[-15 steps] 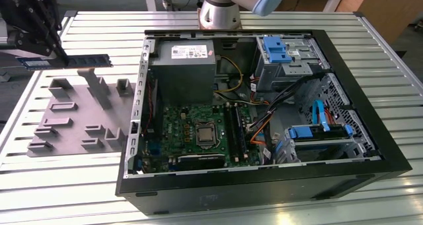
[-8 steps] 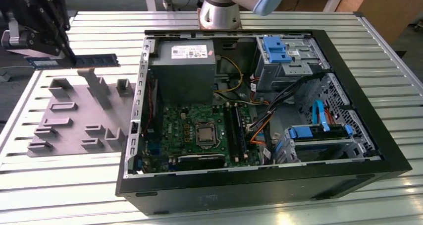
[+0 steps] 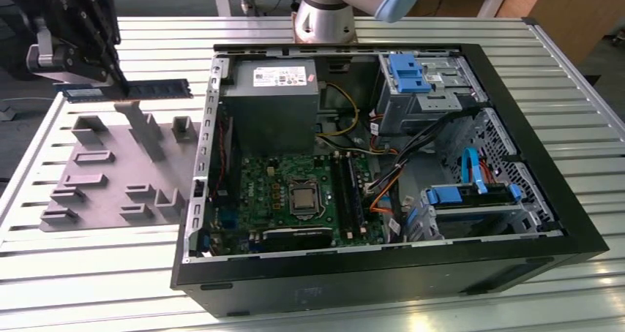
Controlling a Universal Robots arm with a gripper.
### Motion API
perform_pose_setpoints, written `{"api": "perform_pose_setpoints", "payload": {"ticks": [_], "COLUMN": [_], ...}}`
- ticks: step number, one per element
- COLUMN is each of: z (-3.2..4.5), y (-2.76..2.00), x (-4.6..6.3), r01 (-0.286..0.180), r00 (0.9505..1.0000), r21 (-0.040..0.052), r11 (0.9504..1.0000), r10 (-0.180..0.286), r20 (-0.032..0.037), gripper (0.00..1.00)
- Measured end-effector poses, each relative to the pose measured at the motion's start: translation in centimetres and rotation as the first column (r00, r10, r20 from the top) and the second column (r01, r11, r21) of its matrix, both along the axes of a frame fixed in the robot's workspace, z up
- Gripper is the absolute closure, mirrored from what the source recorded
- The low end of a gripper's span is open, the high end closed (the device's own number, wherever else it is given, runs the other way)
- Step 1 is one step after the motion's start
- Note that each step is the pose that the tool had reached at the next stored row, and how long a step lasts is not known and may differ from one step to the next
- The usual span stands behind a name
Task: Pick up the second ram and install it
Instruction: 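Pick up the second ram and move it above second insertion slot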
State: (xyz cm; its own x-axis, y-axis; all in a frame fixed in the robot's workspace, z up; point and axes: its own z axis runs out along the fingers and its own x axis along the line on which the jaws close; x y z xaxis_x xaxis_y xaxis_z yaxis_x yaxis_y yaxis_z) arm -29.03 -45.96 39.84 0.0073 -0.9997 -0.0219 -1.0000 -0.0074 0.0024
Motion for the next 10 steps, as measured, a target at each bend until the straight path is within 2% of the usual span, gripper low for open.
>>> {"api": "perform_pose_setpoints", "payload": {"ticks": [10], "z": [0.0], "y": [0.0], "x": [3.2], "r01": [0.0], "r00": [1.0], "r21": [0.0], "r11": [1.0], "r10": [0.0], "r20": [-0.0001], "gripper": [0.86]}}
